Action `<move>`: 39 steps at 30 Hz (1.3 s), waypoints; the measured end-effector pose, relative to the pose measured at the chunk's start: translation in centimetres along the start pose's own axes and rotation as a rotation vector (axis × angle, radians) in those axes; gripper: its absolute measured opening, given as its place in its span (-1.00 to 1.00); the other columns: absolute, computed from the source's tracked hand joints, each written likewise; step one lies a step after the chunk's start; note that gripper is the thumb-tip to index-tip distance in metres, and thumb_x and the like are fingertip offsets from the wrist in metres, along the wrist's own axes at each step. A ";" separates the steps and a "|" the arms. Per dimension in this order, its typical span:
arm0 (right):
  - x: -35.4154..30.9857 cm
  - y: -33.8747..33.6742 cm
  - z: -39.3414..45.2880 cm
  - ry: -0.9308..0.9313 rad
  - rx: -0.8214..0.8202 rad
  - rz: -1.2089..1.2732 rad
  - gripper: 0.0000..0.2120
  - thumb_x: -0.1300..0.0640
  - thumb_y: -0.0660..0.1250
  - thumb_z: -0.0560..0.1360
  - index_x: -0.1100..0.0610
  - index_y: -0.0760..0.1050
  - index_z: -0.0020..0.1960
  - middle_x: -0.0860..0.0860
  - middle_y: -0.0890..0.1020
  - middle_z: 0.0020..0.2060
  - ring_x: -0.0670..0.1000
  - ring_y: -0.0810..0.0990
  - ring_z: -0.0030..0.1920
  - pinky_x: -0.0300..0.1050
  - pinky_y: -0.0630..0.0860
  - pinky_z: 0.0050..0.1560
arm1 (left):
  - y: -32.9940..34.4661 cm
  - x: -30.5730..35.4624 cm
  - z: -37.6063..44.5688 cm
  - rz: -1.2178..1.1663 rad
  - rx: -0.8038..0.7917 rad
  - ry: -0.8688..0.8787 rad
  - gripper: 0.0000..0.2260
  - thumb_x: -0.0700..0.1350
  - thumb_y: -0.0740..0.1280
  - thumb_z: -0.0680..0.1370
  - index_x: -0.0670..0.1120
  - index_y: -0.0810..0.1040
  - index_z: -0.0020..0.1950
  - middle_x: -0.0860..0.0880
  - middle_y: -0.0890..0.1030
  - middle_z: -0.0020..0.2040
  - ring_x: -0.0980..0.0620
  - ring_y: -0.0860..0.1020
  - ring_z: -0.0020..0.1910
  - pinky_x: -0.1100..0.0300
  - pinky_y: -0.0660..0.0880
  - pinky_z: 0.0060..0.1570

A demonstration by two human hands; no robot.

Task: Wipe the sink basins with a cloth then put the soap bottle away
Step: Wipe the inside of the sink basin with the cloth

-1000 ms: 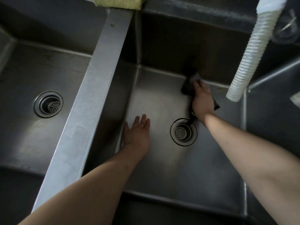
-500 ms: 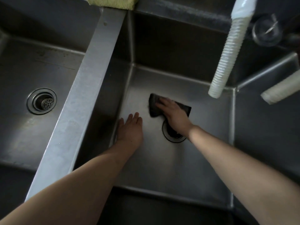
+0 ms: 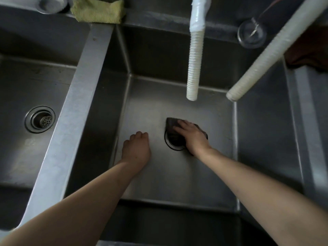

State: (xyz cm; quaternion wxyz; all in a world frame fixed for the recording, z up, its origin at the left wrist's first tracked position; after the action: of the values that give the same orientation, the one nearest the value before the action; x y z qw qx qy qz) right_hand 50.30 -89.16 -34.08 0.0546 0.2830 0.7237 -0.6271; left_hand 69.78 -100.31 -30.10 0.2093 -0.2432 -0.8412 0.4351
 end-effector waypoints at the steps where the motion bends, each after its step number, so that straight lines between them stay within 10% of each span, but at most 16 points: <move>1: 1.2 -0.7 -0.7 0.097 0.071 0.008 -0.47 0.36 0.28 0.57 0.00 0.51 0.48 0.10 0.40 0.55 0.23 0.32 0.56 0.08 0.25 0.57 | 0.1 0.4 -0.2 0.006 -0.005 0.003 -0.58 -0.20 0.16 0.56 -0.07 0.36 0.43 -0.11 0.43 0.35 -0.17 0.43 0.30 -0.04 0.40 0.20; 7: 4.3 -3.7 -5.5 0.429 0.121 0.078 -0.48 0.36 0.30 0.56 0.12 0.47 0.50 0.19 0.39 0.54 0.24 0.35 0.54 0.04 0.33 0.50 | 0.0 3.9 -1.2 0.040 -0.034 0.072 -0.54 -0.19 0.17 0.56 -0.05 0.32 0.48 -0.10 0.40 0.41 -0.16 0.41 0.34 -0.02 0.40 0.22; 12: 2.8 -6.7 -7.2 0.439 0.035 0.145 -0.45 0.13 0.36 0.62 0.09 0.34 0.58 0.17 0.36 0.55 0.23 0.34 0.52 0.08 0.31 0.51 | 0.0 7.7 -2.1 0.018 -0.036 0.154 -0.50 -0.20 0.17 0.57 -0.05 0.29 0.53 -0.10 0.39 0.44 -0.17 0.39 0.37 -0.05 0.39 0.27; 26: 3.6 -25.1 -14.5 0.185 0.567 -0.091 -0.78 0.26 0.27 0.63 0.25 0.62 0.21 0.15 0.61 0.18 0.14 0.59 0.20 0.04 0.58 0.20 | 1.3 21.5 -1.6 -0.056 0.067 0.406 -0.63 -0.11 0.18 0.64 0.03 0.35 0.46 -0.01 0.31 0.45 -0.12 0.34 0.39 -0.08 0.41 0.27; 39: 10.3 -28.5 -15.7 0.209 0.679 -0.290 -0.77 0.29 0.31 0.54 0.23 0.63 0.15 0.18 0.61 0.19 0.21 0.57 0.26 0.13 0.52 0.26 | 6.9 24.3 3.2 0.196 0.020 0.427 -0.29 0.30 0.09 0.62 0.07 -0.13 0.66 -0.13 -0.19 0.66 -0.23 -0.20 0.62 -0.24 -0.08 0.55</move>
State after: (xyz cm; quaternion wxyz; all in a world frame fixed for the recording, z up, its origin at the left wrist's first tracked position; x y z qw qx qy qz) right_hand 32.41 -72.41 -10.35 -0.2052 0.2421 0.5090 -0.8001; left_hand 50.27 -84.52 -34.12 0.3416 -0.4083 -0.7458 0.4005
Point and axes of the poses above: each hand's wrist, its own z-axis towards the middle knuckle, its own y-axis out of the palm, x = y × z, the point moved 5 cm from there along z, towards the middle knuckle
